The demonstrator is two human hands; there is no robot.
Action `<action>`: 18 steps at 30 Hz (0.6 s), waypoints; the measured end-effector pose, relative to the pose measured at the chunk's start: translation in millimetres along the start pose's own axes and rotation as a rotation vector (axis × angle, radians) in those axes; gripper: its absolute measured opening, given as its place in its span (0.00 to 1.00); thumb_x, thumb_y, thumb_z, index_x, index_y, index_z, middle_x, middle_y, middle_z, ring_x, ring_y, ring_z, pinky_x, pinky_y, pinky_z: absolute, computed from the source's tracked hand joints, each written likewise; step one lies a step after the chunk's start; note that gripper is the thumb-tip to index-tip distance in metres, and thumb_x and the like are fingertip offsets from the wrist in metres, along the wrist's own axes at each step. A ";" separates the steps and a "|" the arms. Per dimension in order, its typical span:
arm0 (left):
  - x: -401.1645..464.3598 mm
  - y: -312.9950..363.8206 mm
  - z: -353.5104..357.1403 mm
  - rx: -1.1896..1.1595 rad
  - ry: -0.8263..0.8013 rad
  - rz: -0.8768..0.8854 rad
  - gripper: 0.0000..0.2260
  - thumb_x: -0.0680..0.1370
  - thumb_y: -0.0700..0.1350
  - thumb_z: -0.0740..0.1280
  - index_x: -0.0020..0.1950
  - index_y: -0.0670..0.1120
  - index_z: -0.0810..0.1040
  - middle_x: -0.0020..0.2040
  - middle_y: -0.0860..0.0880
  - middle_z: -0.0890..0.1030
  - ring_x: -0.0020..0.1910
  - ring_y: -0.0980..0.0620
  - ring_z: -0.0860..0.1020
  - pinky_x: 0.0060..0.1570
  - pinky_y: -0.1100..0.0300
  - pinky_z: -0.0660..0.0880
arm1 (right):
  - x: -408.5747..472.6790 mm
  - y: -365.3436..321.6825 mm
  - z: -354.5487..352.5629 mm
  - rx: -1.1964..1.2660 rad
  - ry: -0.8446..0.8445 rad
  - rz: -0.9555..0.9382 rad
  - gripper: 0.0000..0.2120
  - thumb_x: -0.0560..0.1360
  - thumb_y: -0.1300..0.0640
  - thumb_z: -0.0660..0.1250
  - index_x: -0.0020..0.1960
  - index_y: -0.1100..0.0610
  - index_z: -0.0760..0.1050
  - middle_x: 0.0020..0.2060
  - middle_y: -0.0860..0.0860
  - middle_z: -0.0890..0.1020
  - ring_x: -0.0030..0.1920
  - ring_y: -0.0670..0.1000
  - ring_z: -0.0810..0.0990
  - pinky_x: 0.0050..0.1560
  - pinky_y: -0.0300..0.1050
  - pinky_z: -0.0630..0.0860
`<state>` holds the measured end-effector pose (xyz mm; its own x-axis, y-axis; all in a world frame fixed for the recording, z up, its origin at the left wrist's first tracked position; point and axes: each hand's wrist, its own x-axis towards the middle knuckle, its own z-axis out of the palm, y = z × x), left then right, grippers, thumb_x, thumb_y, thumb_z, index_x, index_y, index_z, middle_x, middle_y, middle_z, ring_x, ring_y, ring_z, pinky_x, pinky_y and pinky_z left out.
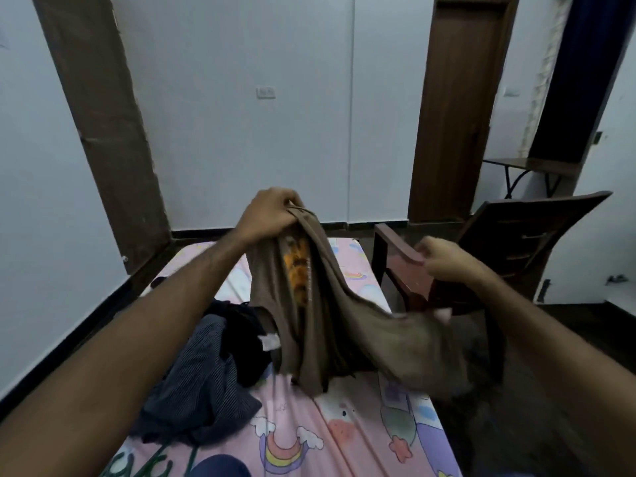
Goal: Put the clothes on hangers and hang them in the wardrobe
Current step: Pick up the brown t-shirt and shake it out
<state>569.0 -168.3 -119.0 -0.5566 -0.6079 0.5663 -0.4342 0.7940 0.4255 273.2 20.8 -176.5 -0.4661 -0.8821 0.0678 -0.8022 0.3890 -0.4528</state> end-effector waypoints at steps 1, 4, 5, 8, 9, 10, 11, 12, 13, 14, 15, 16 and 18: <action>-0.8 11.7 5.3 0.032 -0.026 0.040 0.09 0.67 0.51 0.66 0.43 0.54 0.83 0.40 0.55 0.84 0.44 0.53 0.82 0.47 0.56 0.78 | -3.0 -15.2 6.5 0.172 -0.002 -0.120 0.22 0.76 0.65 0.69 0.69 0.59 0.72 0.64 0.54 0.78 0.64 0.55 0.77 0.59 0.46 0.76; 0.7 46.7 22.5 0.037 -0.047 0.163 0.06 0.68 0.50 0.70 0.44 0.52 0.81 0.35 0.55 0.80 0.38 0.56 0.78 0.42 0.55 0.76 | -16.9 -74.1 25.4 0.584 -0.202 -0.400 0.35 0.72 0.59 0.79 0.74 0.53 0.67 0.66 0.47 0.77 0.67 0.45 0.76 0.61 0.39 0.76; 0.9 54.8 24.9 -0.011 -0.065 0.188 0.06 0.69 0.47 0.71 0.45 0.51 0.80 0.34 0.54 0.78 0.35 0.57 0.76 0.39 0.56 0.74 | -13.8 -88.4 31.1 0.588 -0.206 -0.452 0.33 0.71 0.57 0.80 0.72 0.53 0.69 0.63 0.47 0.80 0.63 0.44 0.79 0.61 0.41 0.78; -3.3 59.6 20.4 -0.175 -0.212 0.162 0.14 0.71 0.42 0.75 0.53 0.49 0.77 0.33 0.51 0.77 0.33 0.56 0.73 0.36 0.61 0.68 | -0.1 -107.5 34.7 0.585 -0.081 -0.473 0.18 0.68 0.53 0.76 0.54 0.60 0.80 0.46 0.54 0.85 0.47 0.49 0.83 0.50 0.54 0.79; -7.4 54.4 17.3 -0.203 -0.285 0.104 0.17 0.71 0.42 0.76 0.56 0.49 0.75 0.35 0.51 0.77 0.34 0.57 0.74 0.36 0.62 0.68 | 3.4 -105.8 30.2 0.619 -0.047 -0.464 0.15 0.69 0.54 0.74 0.49 0.63 0.79 0.40 0.55 0.82 0.43 0.50 0.79 0.45 0.53 0.75; -12.8 45.9 15.8 -0.213 -0.355 0.040 0.19 0.71 0.41 0.76 0.58 0.50 0.74 0.36 0.52 0.77 0.34 0.59 0.75 0.34 0.64 0.69 | 5.1 -101.0 23.9 0.667 -0.034 -0.439 0.10 0.71 0.57 0.71 0.47 0.65 0.79 0.38 0.55 0.80 0.41 0.51 0.77 0.44 0.51 0.72; -19.5 35.4 16.1 -0.205 -0.409 -0.017 0.19 0.70 0.39 0.75 0.57 0.50 0.74 0.37 0.54 0.78 0.33 0.60 0.75 0.33 0.66 0.70 | 5.0 -95.9 17.6 0.724 -0.034 -0.417 0.05 0.75 0.61 0.69 0.47 0.64 0.78 0.39 0.56 0.80 0.41 0.52 0.77 0.43 0.49 0.72; -26.8 24.3 18.4 -0.188 -0.447 -0.051 0.17 0.70 0.38 0.74 0.55 0.51 0.75 0.37 0.55 0.78 0.32 0.60 0.75 0.31 0.65 0.71 | 4.4 -90.2 11.4 0.781 -0.053 -0.403 0.03 0.78 0.64 0.66 0.48 0.63 0.79 0.40 0.56 0.80 0.43 0.53 0.79 0.44 0.48 0.74; -34.3 13.6 22.9 -0.185 -0.475 -0.068 0.13 0.69 0.38 0.72 0.51 0.51 0.77 0.36 0.55 0.77 0.30 0.58 0.74 0.29 0.63 0.70 | 4.4 -84.6 7.2 0.843 -0.084 -0.394 0.04 0.80 0.65 0.65 0.50 0.62 0.79 0.41 0.56 0.81 0.44 0.55 0.80 0.46 0.48 0.76; -41.2 3.1 29.2 -0.193 -0.494 -0.080 0.10 0.67 0.40 0.70 0.47 0.49 0.78 0.34 0.54 0.76 0.29 0.56 0.72 0.29 0.61 0.69 | 3.1 -80.8 3.7 0.902 -0.118 -0.390 0.05 0.80 0.65 0.64 0.51 0.61 0.78 0.42 0.57 0.82 0.45 0.56 0.81 0.48 0.49 0.77; -46.6 -3.0 35.0 -0.214 -0.493 -0.089 0.08 0.66 0.41 0.69 0.44 0.46 0.78 0.32 0.53 0.74 0.29 0.54 0.71 0.31 0.59 0.68 | 3.3 -78.2 1.5 0.953 -0.143 -0.375 0.05 0.81 0.65 0.63 0.51 0.60 0.78 0.42 0.57 0.82 0.45 0.57 0.81 0.49 0.51 0.78; -48.9 -8.1 40.5 -0.246 -0.471 -0.107 0.07 0.66 0.42 0.69 0.43 0.44 0.79 0.32 0.53 0.74 0.31 0.55 0.71 0.34 0.58 0.68 | 4.1 -76.2 0.2 0.988 -0.152 -0.351 0.06 0.81 0.65 0.62 0.50 0.60 0.78 0.42 0.56 0.82 0.45 0.57 0.81 0.50 0.52 0.78; -49.0 -10.4 44.7 -0.420 -0.430 -0.161 0.09 0.69 0.40 0.75 0.48 0.44 0.81 0.36 0.52 0.80 0.36 0.57 0.76 0.39 0.61 0.73 | 6.9 -69.1 0.3 1.022 -0.105 -0.283 0.09 0.81 0.66 0.60 0.48 0.59 0.78 0.40 0.55 0.82 0.42 0.54 0.82 0.49 0.52 0.78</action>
<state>569.1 -147.1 -182.7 -0.7808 -0.6000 0.1742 -0.2693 0.5747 0.7728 325.6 -12.3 -145.0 -0.2381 -0.9430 0.2323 -0.1594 -0.1980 -0.9671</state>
